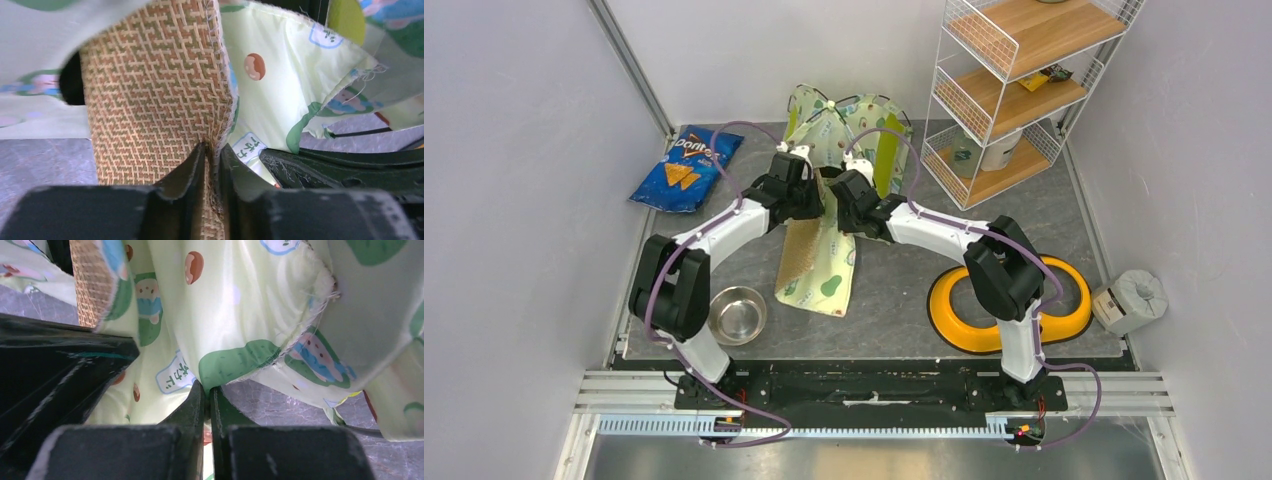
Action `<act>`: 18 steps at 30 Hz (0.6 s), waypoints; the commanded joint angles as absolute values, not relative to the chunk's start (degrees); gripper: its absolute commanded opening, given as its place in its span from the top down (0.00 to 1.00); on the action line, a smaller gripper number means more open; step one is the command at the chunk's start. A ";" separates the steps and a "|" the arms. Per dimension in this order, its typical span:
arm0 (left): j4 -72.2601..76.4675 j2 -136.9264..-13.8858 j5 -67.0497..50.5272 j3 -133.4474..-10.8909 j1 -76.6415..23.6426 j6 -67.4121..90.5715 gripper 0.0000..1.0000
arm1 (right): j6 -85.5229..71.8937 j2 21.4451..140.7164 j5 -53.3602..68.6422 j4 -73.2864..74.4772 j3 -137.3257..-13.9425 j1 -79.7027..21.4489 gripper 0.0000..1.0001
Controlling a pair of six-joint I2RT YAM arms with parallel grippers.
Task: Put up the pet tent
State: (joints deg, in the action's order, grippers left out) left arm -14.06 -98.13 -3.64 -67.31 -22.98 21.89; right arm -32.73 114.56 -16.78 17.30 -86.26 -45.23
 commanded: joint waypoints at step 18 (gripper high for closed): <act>-9.58 -77.19 11.11 -54.89 -22.56 18.06 0.23 | -28.13 102.27 -20.69 18.35 -81.16 -45.04 0.03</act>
